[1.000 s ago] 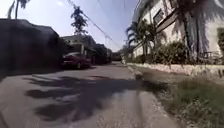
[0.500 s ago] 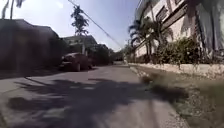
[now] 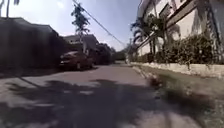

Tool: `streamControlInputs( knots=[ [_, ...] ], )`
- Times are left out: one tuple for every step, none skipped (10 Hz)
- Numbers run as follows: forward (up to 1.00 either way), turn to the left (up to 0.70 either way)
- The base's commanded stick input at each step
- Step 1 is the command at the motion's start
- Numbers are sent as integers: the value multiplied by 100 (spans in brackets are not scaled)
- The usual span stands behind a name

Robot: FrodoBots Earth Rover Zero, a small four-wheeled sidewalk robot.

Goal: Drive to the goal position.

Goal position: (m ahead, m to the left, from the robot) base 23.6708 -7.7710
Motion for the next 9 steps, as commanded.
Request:
streamControlInputs(
  knots=[
    [100, 0],
    [100, 0],
    [100, 0],
    [100, 0],
    [100, 0],
    [100, 0],
    [100, 0],
    [100, 0],
    [100, 0]
  ],
)
